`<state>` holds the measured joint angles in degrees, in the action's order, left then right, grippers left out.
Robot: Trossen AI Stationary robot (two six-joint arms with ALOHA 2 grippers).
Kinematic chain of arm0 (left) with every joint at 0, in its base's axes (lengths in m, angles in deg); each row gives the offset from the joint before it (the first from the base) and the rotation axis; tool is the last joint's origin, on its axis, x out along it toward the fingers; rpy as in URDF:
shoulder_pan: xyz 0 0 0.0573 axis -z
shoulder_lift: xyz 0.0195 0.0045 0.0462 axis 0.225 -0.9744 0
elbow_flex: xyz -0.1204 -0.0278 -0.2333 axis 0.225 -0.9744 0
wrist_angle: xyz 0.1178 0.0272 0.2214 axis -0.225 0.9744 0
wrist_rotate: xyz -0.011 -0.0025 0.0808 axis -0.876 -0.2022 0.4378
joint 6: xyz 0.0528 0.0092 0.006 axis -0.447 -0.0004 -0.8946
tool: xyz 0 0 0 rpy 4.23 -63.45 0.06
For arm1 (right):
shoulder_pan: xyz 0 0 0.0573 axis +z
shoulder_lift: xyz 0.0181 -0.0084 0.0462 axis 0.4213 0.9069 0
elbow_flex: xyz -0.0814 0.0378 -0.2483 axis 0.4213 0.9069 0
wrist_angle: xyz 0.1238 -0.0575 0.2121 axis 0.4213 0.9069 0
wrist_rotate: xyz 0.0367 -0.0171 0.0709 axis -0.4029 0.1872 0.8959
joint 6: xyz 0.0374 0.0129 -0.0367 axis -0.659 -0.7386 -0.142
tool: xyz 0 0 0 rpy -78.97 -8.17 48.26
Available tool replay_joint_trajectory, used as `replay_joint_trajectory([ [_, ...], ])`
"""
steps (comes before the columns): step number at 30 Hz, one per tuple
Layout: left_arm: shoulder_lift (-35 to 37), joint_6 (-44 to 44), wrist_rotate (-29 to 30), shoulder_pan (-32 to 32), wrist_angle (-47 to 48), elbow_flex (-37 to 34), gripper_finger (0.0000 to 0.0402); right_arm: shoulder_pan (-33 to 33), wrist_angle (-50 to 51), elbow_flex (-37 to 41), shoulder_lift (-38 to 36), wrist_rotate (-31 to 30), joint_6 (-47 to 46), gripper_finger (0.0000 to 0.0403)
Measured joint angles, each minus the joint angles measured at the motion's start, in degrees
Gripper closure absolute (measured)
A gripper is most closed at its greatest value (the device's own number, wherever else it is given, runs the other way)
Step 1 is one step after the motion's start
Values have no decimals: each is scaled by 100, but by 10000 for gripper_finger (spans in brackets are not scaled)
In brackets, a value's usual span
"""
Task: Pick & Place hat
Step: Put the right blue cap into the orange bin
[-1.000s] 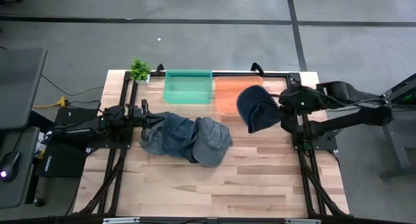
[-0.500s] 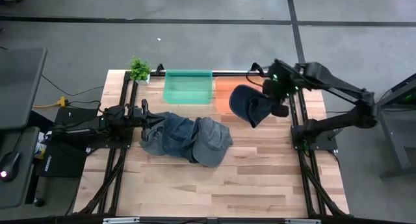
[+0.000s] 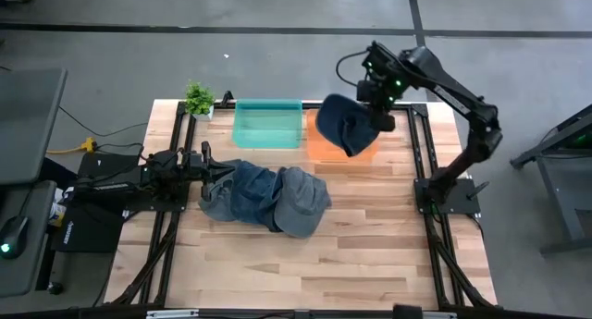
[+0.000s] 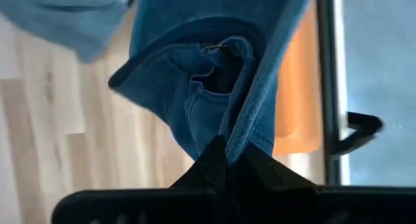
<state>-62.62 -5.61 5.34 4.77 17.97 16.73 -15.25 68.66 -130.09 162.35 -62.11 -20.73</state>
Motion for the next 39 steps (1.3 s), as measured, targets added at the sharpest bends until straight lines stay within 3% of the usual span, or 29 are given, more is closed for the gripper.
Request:
replay_joint_trajectory([
  [11, -2, 0, -2, 0, 0, -2, 401, -366, 420, -752, 1156, -621, 642, 395],
  [26, -2, 0, -2, 0, 0, 0, 401, -524, 271, -759, 2123, -562, 1339, 395],
  [39, -2, 0, -2, 0, 0, -2, 401, -365, -187, -759, 2512, -287, 1659, 395],
])
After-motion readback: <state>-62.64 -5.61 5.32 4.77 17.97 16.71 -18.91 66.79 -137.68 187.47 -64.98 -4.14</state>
